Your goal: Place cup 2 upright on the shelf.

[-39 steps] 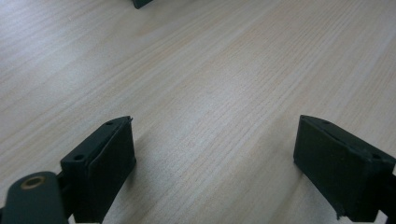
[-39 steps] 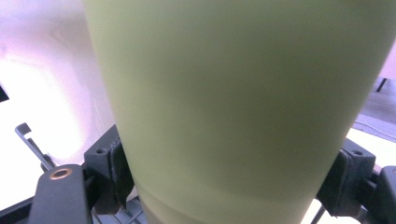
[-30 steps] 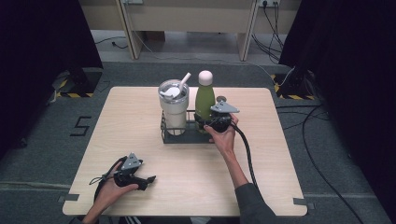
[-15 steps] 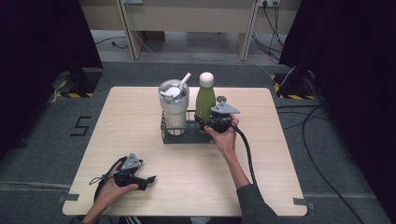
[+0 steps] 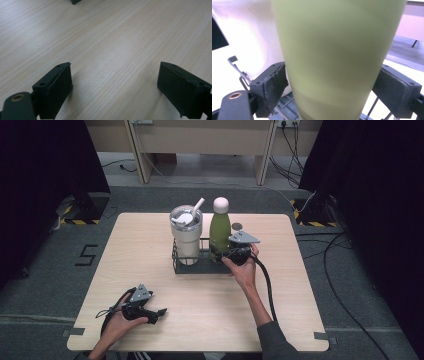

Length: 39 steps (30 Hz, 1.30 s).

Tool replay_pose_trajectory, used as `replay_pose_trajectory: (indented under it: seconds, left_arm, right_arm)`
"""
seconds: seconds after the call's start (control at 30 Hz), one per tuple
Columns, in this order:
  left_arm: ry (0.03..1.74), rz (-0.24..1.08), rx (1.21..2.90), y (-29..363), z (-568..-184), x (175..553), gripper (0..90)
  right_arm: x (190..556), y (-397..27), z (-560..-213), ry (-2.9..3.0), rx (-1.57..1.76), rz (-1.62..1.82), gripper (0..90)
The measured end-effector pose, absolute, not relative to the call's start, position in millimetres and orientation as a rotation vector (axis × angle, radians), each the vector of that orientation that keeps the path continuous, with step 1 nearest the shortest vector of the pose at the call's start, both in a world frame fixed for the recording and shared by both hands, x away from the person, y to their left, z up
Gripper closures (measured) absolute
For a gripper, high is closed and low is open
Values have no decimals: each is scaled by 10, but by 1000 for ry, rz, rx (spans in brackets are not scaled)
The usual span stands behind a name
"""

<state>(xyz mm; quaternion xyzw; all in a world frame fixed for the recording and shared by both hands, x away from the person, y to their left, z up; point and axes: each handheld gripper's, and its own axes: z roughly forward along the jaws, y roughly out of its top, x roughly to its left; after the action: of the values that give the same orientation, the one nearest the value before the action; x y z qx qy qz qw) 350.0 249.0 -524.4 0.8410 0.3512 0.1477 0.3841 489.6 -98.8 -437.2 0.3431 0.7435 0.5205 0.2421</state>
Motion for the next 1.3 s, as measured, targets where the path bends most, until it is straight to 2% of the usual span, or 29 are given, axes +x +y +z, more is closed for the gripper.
replay_pose_trajectory:
  seconds: [1.3]
  left_arm:
    - [895,377,2143,2490,-5244,3500,118]
  right_arm:
    - [4306,-1251,-4072,2024,854,1411,151]
